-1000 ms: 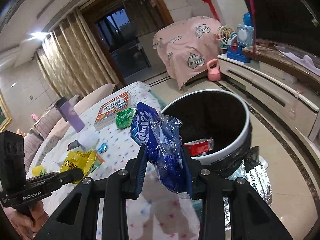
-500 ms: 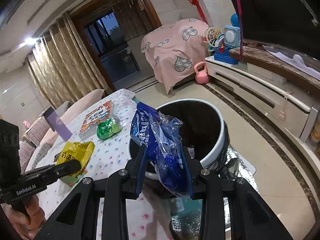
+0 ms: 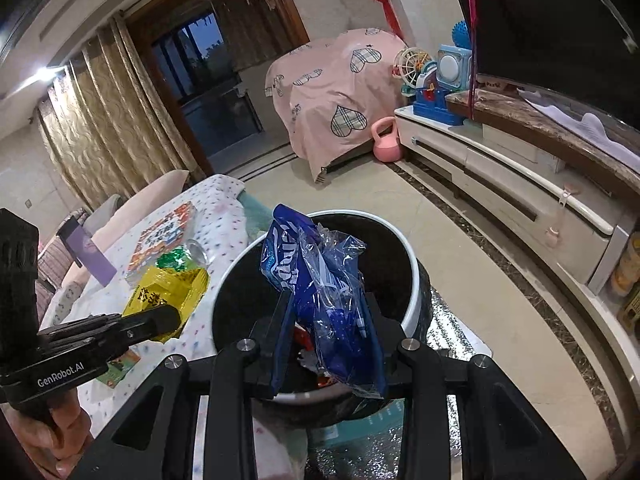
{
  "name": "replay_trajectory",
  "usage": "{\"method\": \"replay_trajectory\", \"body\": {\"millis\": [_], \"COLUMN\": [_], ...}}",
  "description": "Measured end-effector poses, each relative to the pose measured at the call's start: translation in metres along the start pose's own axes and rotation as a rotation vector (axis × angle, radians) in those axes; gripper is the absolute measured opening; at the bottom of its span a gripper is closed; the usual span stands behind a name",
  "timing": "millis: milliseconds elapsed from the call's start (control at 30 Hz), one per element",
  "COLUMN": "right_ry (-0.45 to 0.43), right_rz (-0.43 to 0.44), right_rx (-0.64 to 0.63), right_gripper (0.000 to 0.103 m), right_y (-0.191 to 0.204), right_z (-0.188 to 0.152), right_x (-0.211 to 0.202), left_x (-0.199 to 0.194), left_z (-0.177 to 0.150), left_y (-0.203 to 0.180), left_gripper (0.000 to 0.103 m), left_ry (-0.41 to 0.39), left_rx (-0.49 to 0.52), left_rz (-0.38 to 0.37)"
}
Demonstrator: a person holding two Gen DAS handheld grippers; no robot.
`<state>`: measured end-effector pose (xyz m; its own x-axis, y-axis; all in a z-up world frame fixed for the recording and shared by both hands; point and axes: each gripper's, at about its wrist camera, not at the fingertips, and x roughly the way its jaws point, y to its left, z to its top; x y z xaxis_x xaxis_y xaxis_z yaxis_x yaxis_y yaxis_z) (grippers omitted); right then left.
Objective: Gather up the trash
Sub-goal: 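Carry the yellow packet and blue chip bag into the bin and release both, then move both open grippers back toward the white sponge and remaining trash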
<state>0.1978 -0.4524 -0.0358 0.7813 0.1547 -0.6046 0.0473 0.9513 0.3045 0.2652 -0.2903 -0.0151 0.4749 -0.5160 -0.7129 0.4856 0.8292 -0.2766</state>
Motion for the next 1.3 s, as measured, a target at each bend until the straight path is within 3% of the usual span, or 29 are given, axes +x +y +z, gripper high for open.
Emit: {"method": "replay_trajectory", "body": {"millis": [333, 433, 467, 533, 767, 1000, 1300], "right_ry": [0.041, 0.057, 0.059, 0.061, 0.032, -0.021, -0.036], "right_rz": [-0.012, -0.013, -0.014, -0.019, -0.005, 0.036, 0.111], "right_rx": [-0.011, -0.012, -0.008, -0.003, 0.032, 0.053, 0.056], "right_gripper": [0.035, 0.042, 0.046, 0.056, 0.07, 0.098, 0.099], "right_y": [-0.006, -0.007, -0.009, -0.01, -0.014, 0.001, 0.04], "right_z": [0.01, 0.012, 0.012, 0.011, 0.005, -0.01, -0.039], "right_x": [0.021, 0.029, 0.03, 0.033, 0.021, -0.005, -0.025], "left_x": [0.029, 0.034, 0.033, 0.029, 0.001, -0.033, -0.075], "left_z": [0.007, 0.006, 0.006, 0.004, -0.008, -0.039, -0.09], "left_y": [0.003, 0.006, 0.007, 0.011, 0.016, 0.023, 0.045], "left_gripper": [0.006, 0.019, 0.033, 0.048, 0.054, 0.055, 0.055], "left_ry": [0.047, 0.059, 0.06, 0.044, -0.005, -0.04, -0.045], "left_rx": [-0.012, -0.021, -0.027, -0.047, -0.08, -0.09, -0.11], "left_rz": [0.013, 0.027, 0.026, 0.019, 0.016, 0.022, 0.047]}}
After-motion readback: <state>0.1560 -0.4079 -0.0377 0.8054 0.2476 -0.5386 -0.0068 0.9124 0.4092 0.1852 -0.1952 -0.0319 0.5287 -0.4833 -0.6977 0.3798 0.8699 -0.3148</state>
